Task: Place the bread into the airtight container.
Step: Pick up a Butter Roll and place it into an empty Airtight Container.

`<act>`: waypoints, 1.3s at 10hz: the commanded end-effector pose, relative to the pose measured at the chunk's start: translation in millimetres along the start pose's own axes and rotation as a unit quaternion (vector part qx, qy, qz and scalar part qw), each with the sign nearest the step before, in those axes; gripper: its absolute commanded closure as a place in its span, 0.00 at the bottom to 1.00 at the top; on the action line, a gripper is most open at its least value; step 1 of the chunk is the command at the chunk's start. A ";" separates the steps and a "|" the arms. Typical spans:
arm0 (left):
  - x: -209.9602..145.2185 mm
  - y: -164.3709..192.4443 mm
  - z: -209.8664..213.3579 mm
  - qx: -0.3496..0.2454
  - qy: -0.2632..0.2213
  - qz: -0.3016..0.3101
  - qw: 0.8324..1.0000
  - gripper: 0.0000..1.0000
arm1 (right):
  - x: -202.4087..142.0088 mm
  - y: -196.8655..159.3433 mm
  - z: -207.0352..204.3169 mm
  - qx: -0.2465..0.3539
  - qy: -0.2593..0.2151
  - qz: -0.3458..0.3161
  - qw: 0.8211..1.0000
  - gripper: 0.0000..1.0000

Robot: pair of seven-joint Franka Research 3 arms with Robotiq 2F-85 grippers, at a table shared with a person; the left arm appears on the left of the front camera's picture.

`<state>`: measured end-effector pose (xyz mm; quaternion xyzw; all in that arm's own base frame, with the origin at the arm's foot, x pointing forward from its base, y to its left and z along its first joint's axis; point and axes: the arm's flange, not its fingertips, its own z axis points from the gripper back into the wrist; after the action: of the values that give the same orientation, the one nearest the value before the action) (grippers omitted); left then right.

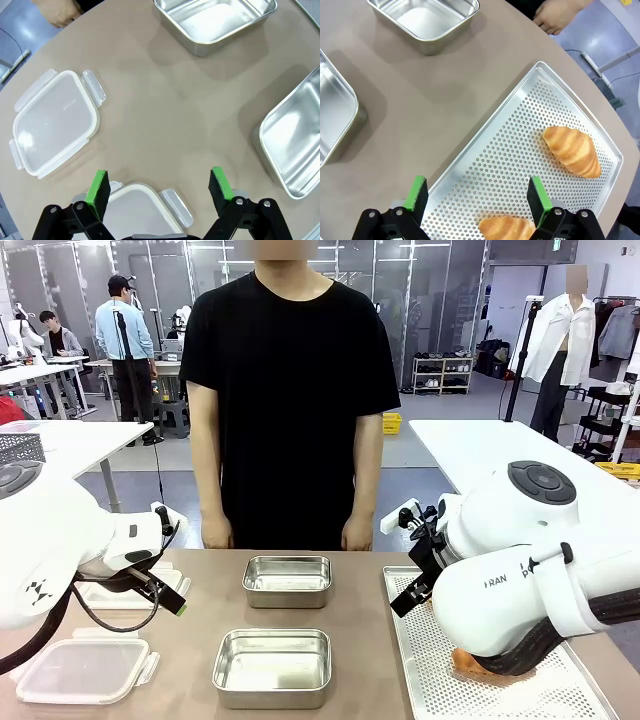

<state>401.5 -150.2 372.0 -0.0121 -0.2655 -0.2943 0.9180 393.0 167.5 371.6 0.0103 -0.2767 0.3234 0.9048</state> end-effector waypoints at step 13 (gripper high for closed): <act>35.2 103.5 431.3 -0.034 -0.061 0.056 0.996 0.00 | -22.3 -105.7 431.5 0.009 -0.047 0.031 0.998 0.00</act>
<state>287.0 -12.2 770.2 -0.0820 -0.3008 -0.2467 0.9176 237.8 -5.4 750.6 0.0355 -0.3056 0.3319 0.8917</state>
